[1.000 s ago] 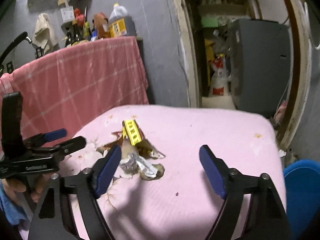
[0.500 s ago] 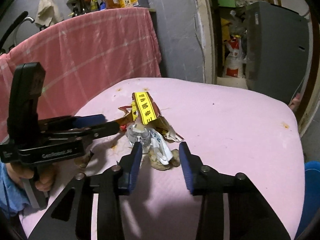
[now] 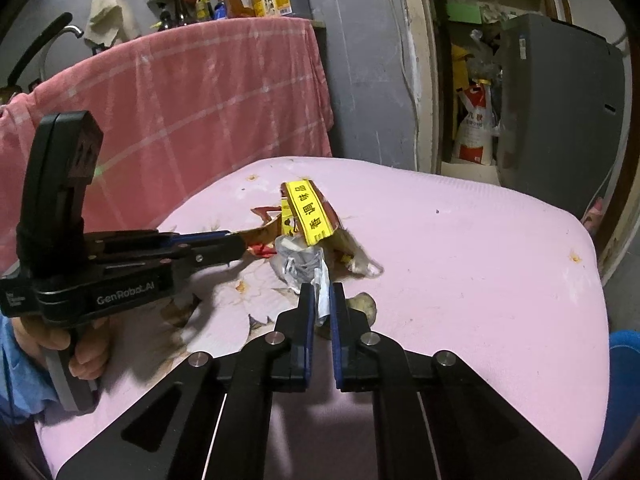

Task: Collect trash
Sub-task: 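Grasp the red wrapper with the left tool while the right tool grasps a foil scrap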

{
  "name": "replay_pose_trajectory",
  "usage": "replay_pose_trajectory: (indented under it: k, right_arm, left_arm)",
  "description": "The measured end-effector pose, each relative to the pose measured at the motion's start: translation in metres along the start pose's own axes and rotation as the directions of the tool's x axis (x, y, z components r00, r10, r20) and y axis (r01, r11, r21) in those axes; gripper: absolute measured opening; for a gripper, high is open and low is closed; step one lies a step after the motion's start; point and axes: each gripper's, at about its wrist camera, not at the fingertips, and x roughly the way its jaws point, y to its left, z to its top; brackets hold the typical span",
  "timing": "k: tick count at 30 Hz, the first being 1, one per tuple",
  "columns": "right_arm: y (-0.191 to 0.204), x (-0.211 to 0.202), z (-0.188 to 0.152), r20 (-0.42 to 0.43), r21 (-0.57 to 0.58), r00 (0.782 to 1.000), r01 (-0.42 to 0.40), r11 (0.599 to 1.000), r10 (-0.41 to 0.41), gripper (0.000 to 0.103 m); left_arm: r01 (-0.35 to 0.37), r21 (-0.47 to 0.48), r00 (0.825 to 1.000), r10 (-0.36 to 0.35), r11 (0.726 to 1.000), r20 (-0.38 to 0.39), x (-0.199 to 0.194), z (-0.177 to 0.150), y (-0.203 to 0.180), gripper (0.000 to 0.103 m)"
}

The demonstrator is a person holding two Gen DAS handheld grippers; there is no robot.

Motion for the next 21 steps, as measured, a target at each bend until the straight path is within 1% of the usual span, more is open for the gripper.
replay_pose_trajectory:
  k: [4,5,6,14,18,21]
  right_arm:
    - [0.000,-0.009,-0.004,0.023,0.014,1.000,-0.007,1.000,0.006,0.005]
    - [0.000,-0.013,-0.006,0.030,0.018,1.000,-0.008,1.000,0.008,0.005]
    - [0.000,-0.016,-0.007,0.038,0.021,0.999,-0.010,1.000,0.009,0.005]
    - [0.003,-0.044,-0.023,0.074,0.035,0.997,-0.020,0.999,0.017,0.005]
    - [0.003,-0.063,-0.028,0.138,0.057,0.990,-0.017,0.998,0.009,0.005]
    - [0.001,-0.082,-0.029,0.219,0.080,0.976,-0.022,0.997,0.004,0.005]
  left_arm:
    - [-0.007,0.021,1.000,0.006,1.000,0.017,-0.010,-0.005,-0.007,0.005]
    - [-0.007,0.021,1.000,0.006,1.000,0.017,-0.011,-0.006,-0.008,0.004]
    - [-0.004,0.019,1.000,0.004,1.000,0.018,-0.014,-0.008,-0.010,0.000]
    - [0.000,0.024,0.999,-0.002,1.000,0.049,-0.040,-0.022,-0.023,0.000]
    - [0.013,0.014,0.995,-0.014,1.000,0.099,-0.053,-0.029,-0.031,0.000]
    - [0.026,0.016,0.986,-0.028,1.000,0.161,-0.065,-0.032,-0.043,0.000]
